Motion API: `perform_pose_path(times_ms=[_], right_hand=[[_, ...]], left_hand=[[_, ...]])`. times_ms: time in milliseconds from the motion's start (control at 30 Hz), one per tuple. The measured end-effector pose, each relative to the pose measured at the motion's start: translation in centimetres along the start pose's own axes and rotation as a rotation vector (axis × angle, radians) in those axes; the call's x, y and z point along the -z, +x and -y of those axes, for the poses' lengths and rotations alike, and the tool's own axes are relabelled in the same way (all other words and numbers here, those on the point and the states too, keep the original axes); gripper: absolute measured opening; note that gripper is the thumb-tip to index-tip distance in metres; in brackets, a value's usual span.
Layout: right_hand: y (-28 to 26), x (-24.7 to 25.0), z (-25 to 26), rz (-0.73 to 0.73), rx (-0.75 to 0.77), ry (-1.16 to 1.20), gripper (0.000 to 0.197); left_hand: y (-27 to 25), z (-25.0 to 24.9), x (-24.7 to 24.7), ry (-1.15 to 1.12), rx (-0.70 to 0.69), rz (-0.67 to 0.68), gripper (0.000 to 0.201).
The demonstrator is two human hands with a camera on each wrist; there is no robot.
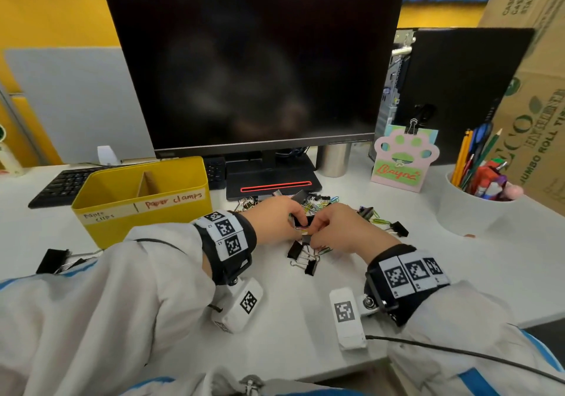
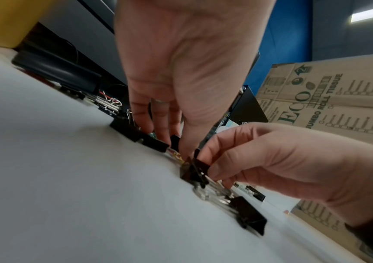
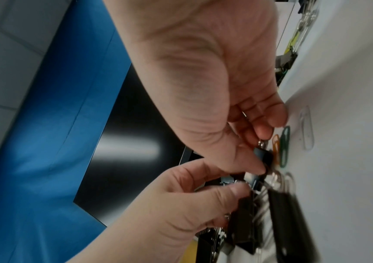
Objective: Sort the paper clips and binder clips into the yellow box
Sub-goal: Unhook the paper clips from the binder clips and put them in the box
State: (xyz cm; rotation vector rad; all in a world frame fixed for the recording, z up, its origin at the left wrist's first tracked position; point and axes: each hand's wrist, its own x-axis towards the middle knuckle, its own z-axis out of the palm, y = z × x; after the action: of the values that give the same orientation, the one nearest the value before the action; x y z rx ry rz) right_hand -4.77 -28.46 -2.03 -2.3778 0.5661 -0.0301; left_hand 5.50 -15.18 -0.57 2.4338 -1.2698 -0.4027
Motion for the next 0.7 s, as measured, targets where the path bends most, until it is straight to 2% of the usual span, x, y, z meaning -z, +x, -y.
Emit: perform_pose_path(times_ms=[133,267,400,500,600,700], right_hand=[[0.1,0.6,-0.2,0.001,-0.038,0.004,0.009],[0.1,1.3,-0.7,0.006,-0.059,0.0,0.013],[0.0,1.8,-1.1,0.003,-0.09,0.005,0.012],[0.1,2.0,-1.3,-0.031,-0.109,-0.011,0.013],[0.1,2.1,-1.3,-0.052,-0.116,-0.027,0.01],[0.3,2.1,-1.1,-0.085,-0.085,-0.03,0.019]], left_hand=[[0.2,-0.8,0.1,0.143,0.008,-0.007,0.027],[0.4,-0.5,0.2,0.128,0.089,-0.027,0.02],[0.4,0.1,0.4,0.121,0.14,0.021,0.02],[0.2,0.8,0.7,-0.002,0.199,-0.013,0.02],[-0.1,1.3,1.0,-0.296,0.192,-0.149,0.013],[-0.4,1.1,1.5,-0.546,0.23,-0.157,0.015]])
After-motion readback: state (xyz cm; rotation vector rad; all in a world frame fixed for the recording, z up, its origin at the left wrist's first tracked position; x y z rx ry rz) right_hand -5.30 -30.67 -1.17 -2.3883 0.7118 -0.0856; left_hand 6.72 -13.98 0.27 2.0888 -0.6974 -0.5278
